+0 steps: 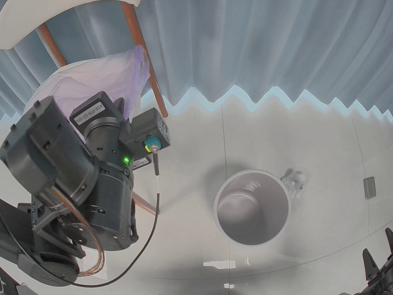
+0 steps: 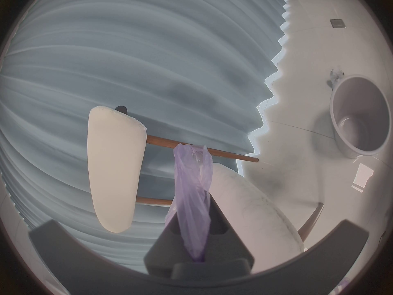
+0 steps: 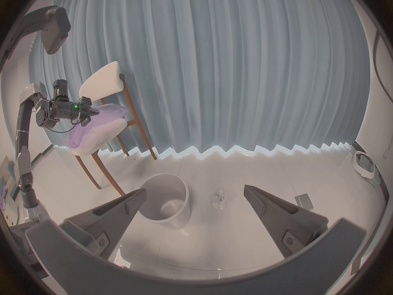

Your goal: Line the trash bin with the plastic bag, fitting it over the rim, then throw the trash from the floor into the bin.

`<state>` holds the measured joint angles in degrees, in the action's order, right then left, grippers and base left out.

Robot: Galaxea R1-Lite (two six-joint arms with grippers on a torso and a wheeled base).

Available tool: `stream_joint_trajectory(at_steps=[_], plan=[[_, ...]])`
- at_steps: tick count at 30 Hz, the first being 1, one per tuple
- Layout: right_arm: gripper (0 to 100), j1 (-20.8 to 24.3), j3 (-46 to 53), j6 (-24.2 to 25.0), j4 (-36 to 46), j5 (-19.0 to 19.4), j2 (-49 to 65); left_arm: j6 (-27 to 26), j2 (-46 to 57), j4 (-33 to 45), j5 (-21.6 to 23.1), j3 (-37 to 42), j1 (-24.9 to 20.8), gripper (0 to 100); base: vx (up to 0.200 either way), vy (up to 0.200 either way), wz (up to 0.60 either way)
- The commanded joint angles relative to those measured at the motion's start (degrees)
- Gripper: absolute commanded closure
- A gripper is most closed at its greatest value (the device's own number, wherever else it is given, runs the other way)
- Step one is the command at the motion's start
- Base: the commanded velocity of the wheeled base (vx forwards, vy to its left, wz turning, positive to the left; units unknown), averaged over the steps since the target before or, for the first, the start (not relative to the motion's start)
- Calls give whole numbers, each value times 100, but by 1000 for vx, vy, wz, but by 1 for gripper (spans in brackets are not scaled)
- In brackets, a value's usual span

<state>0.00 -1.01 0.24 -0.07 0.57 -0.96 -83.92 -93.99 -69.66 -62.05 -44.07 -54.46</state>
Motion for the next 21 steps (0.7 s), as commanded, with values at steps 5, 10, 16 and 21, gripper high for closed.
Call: stream_joint_trajectory(at_steps=[5,10,16,21], plan=[[0,0,101,2,-1,4,96,-2,311,418,-9,74,128,100,0,0,0],[0,0,101,2,-1,4,96,-2,320,655,0,355,5,100,0,0,0],[0,0,101,2,-1,4,96,7,311,743,0,636,84,100,0,0,0],[0,0,101,2,-1,4,96,16,469,743,0,672,348,100,0,0,0]])
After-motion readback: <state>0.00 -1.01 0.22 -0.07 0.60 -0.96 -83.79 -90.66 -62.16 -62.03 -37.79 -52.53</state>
